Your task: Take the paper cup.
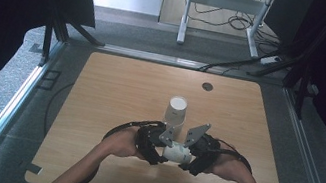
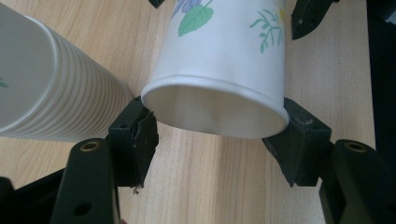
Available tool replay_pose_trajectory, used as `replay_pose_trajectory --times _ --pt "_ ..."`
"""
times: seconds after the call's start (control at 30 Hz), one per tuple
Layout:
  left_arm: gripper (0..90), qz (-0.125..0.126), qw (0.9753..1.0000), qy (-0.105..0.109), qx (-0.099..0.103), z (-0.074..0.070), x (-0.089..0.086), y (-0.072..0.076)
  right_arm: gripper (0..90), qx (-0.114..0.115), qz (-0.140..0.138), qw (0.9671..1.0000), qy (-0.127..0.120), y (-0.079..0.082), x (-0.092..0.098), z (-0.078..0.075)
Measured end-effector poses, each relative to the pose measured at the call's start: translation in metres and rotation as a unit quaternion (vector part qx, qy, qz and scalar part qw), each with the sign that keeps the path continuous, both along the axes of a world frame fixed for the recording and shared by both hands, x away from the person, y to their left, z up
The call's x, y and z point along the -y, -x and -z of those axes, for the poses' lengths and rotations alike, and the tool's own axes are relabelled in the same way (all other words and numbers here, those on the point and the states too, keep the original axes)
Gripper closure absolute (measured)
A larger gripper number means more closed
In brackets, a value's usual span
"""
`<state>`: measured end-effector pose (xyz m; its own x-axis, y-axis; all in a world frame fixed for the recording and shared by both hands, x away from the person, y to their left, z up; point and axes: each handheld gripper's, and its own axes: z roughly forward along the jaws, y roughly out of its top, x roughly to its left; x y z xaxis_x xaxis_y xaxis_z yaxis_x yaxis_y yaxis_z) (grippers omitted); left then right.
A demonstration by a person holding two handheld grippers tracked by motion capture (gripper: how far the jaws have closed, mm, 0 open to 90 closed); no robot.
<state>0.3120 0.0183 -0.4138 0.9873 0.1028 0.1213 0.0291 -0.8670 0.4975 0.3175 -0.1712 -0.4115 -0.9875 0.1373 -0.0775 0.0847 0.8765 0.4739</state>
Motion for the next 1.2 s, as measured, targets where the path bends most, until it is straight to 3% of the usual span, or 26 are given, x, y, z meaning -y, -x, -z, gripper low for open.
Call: replay_pose_trajectory --times 0.43,0.7,0.87,1.03,1.2 --pt "35.9 0.009 0.9999 -0.010 0.003 0.002 0.006 0.001 34.6 -0.010 -0.011 0.9998 0.010 0.000 -0.001 0.005" --pt "35.8 0.010 0.9999 -0.009 0.000 0.004 0.008 0.002 36.9 -0.010 -0.015 0.9997 0.014 0.002 0.000 0.006" --pt "32.4 0.008 0.9999 0.000 -0.007 0.003 0.005 0.002 37.1 -0.006 -0.017 0.9998 0.003 0.004 0.001 0.005" --pt "22.6 -0.008 0.9997 0.022 -0.012 0.000 0.002 0.001 37.0 -0.010 -0.014 0.9996 -0.023 0.004 0.005 0.003" --pt "15.8 -0.022 0.9976 0.058 -0.030 -0.004 -0.004 -0.002 36.9 -0.014 -0.008 0.9985 -0.051 0.004 0.010 -0.001"
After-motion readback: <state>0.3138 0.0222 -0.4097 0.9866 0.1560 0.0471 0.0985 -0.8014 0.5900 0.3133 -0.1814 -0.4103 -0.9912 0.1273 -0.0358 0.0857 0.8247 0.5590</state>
